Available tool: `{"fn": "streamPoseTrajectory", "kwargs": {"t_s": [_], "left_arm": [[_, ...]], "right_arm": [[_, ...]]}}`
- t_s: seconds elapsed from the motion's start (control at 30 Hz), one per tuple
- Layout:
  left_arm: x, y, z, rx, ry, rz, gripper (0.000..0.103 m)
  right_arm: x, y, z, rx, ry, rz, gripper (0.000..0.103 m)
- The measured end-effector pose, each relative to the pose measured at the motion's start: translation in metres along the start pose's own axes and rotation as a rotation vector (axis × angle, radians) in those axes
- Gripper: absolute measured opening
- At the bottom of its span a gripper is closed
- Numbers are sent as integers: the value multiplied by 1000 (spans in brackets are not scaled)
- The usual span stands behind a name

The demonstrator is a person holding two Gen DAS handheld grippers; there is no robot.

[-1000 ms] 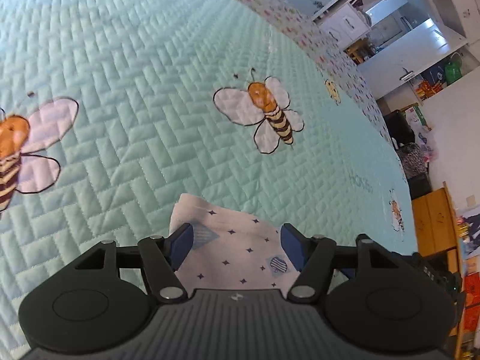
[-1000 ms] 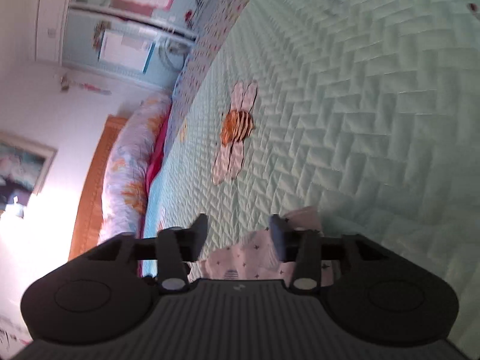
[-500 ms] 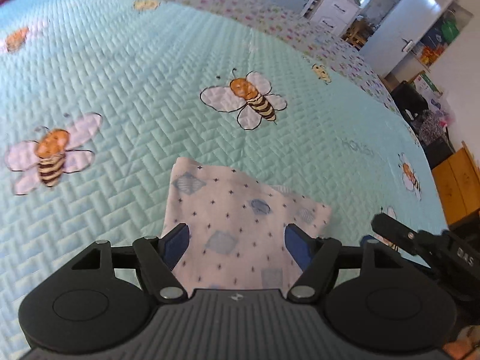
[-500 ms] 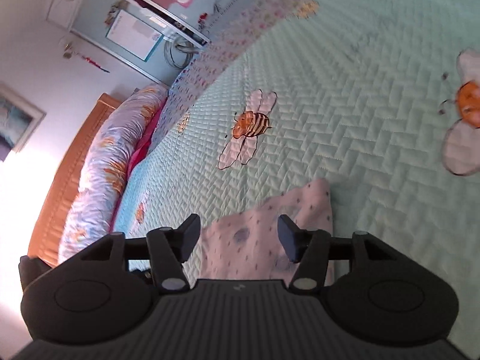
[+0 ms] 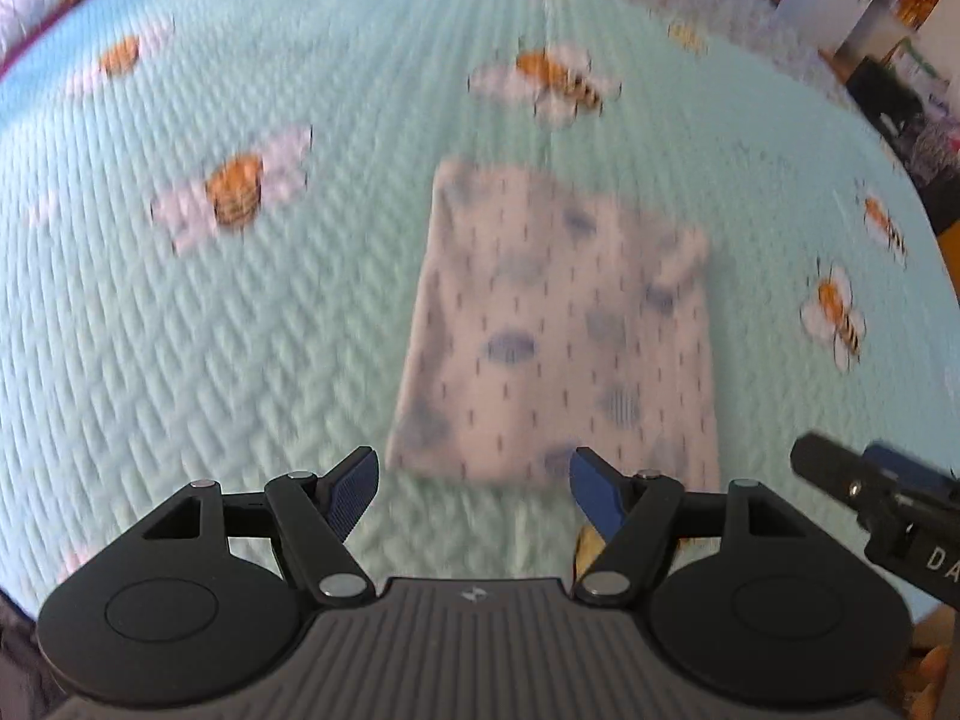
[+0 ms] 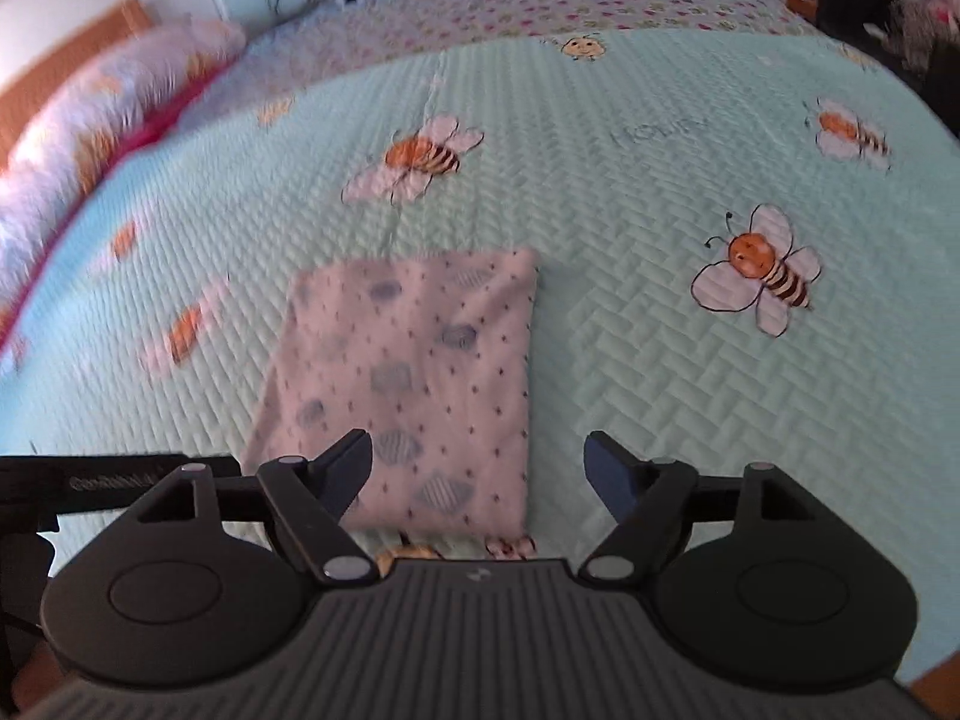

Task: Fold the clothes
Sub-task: 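Raise both grippers away from the folded sleepsuit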

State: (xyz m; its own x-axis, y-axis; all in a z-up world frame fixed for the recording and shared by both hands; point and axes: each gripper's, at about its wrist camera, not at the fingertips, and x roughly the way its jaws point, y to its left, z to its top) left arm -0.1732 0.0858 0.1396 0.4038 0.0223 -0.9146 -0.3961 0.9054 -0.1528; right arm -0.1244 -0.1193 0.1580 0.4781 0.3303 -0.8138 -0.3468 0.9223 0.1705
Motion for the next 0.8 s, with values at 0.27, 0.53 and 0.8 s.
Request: {"fn": "streamPoseTrajectory", "kwargs": {"t_s": [0.27,0.53,0.8], "left_arm": [[-4,5,-18,25,22,76,73],[-14,3,-19,42,-43,103,73],[-7,-3,-13,53,-56,108,73]], "right_arm": [[-14,37,-9,-138,18,-132,78],[-11,34,-10,-124,55,-103,78],[3,33,-7,-122,73,-115,78]]}}
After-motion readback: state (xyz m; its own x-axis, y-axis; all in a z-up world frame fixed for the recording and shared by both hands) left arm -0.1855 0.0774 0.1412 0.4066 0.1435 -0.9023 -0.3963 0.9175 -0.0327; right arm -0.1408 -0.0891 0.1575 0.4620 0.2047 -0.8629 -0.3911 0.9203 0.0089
